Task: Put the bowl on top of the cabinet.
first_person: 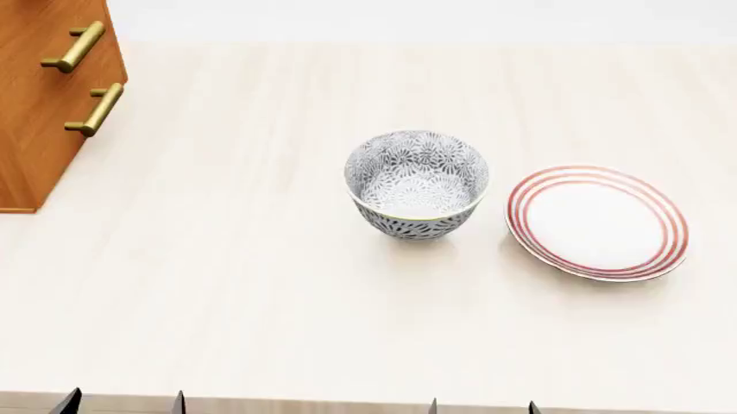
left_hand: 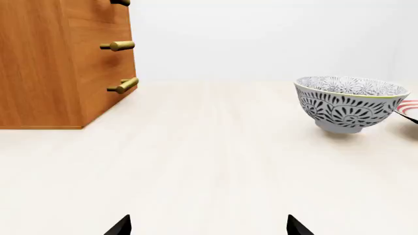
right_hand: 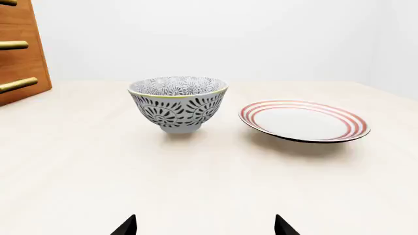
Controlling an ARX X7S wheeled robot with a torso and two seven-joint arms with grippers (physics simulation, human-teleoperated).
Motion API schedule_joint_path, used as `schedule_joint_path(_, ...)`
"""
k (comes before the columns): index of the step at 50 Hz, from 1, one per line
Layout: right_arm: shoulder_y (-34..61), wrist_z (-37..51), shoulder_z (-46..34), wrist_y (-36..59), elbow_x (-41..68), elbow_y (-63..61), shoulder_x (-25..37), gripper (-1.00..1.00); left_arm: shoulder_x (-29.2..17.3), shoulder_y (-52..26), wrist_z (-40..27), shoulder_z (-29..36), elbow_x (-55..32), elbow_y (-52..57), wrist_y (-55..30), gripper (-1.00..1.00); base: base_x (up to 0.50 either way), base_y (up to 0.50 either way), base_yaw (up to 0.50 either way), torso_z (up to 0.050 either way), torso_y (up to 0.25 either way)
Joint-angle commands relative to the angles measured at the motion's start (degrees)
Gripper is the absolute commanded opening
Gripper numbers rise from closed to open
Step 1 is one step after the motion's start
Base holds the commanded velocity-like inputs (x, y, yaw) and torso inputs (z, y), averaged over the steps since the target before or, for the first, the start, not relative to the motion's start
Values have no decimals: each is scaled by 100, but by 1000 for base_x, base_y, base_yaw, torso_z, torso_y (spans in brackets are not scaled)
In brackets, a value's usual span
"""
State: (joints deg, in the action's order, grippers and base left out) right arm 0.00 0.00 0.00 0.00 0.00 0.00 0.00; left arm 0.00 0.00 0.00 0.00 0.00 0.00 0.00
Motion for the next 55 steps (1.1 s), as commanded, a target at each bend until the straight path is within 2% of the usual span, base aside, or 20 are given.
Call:
schedule_joint_path(1, 8, 86, -86, -8, 64, 15, 64, 100, -145, 17, -164, 163, -145, 62, -41, 100, 0, 0, 0, 0, 0)
schedule_joint_path(21, -39, 404, -216, 16, 658, -150, 317, 100, -376, 16, -383, 416, -452, 27, 72, 100, 0, 0, 0, 0, 0)
schedule_joint_path(28, 10, 559, -247, 90, 712, -115, 358, 100, -439, 50, -435, 526, -406, -47, 393, 100, 0, 0, 0, 0, 0)
schedule_joint_path(40, 35, 791, -323, 57, 722, -93, 416, 100, -508, -22, -539, 620, -464, -107, 245, 100, 0, 14, 0, 0, 0)
schedule_joint_path(55, 31, 916, -450, -8, 773, -85, 512, 100, -601, -35, -654, 727, -550, -115, 269, 100, 0, 427, 0, 0, 0)
